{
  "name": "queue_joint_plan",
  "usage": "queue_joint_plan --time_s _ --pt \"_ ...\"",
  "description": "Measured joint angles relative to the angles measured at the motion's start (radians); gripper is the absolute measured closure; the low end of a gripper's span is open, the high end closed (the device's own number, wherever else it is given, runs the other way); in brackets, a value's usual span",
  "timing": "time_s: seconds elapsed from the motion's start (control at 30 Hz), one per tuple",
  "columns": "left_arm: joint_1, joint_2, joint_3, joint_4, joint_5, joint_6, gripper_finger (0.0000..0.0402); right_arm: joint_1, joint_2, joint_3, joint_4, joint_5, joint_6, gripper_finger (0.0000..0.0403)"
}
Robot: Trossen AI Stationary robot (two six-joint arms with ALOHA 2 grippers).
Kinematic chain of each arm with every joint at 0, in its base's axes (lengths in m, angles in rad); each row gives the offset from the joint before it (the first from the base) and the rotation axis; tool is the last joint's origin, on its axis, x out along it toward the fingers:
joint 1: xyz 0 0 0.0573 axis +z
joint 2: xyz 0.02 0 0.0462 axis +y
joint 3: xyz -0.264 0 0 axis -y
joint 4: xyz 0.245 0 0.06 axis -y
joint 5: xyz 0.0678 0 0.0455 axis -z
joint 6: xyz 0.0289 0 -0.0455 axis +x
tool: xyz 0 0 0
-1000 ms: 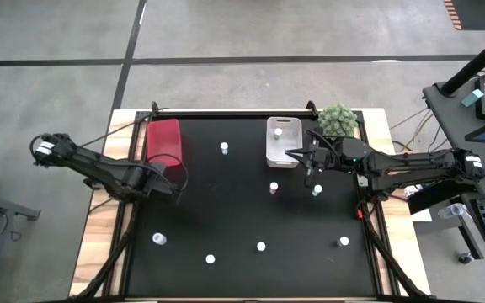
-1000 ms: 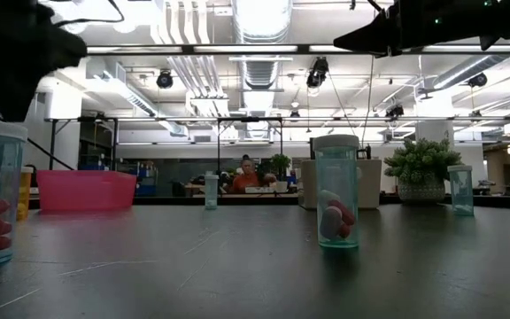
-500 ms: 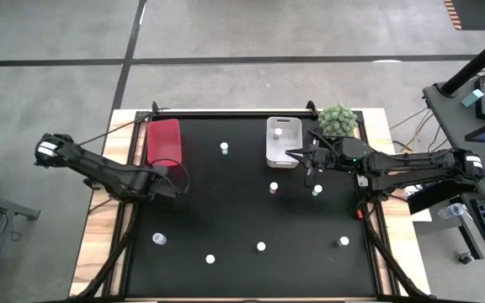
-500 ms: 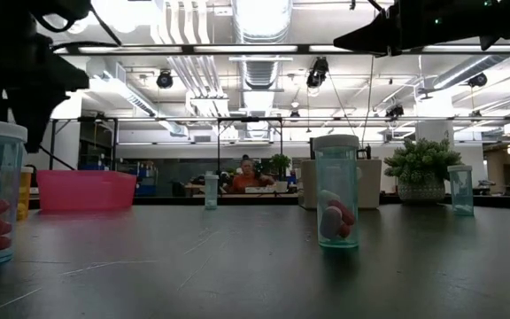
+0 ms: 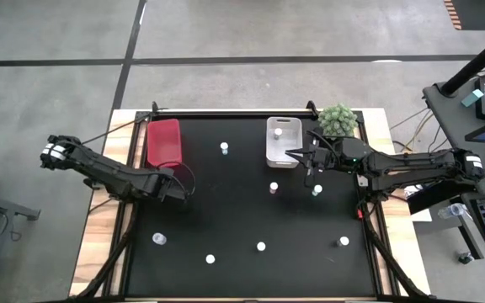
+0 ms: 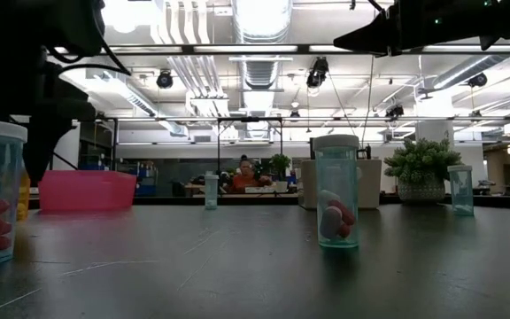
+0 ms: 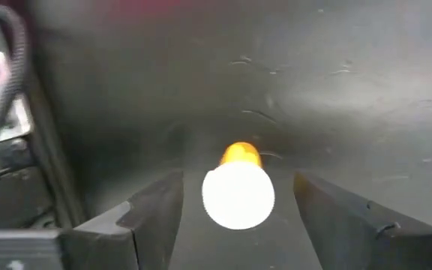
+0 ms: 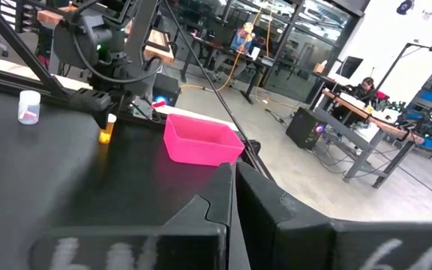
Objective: Pick and place medicine bottles into bin by pill shape (circle, oval)
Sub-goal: Put the orange tablet bottle into the red bin
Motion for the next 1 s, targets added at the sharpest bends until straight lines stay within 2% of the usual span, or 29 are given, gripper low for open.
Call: queue_joint_plan --time_s 0.13,0.57,0.8,1.0 --pt "0.0 0.022 0.0 0.011 0.004 0.004 0.0185 0.0 0.0 0.0 0.0 0.0 0.0 0.039" --pt "0.002 0.02 0.001 0.016 0.007 0.013 0.031 0.0 0.0 0.0 -0.001 0.0 0.004 0.039" --pt "0.022 0.016 0.058 0.009 0.012 0.087 0.0304 0.0 0.0 -0.003 -0.009 0.0 0.036 0.039" --pt "0.107 0.016 0.155 0.006 0.013 0.258 0.03 0.0 0.0 -0.003 -0.008 0.0 0.065 0.039"
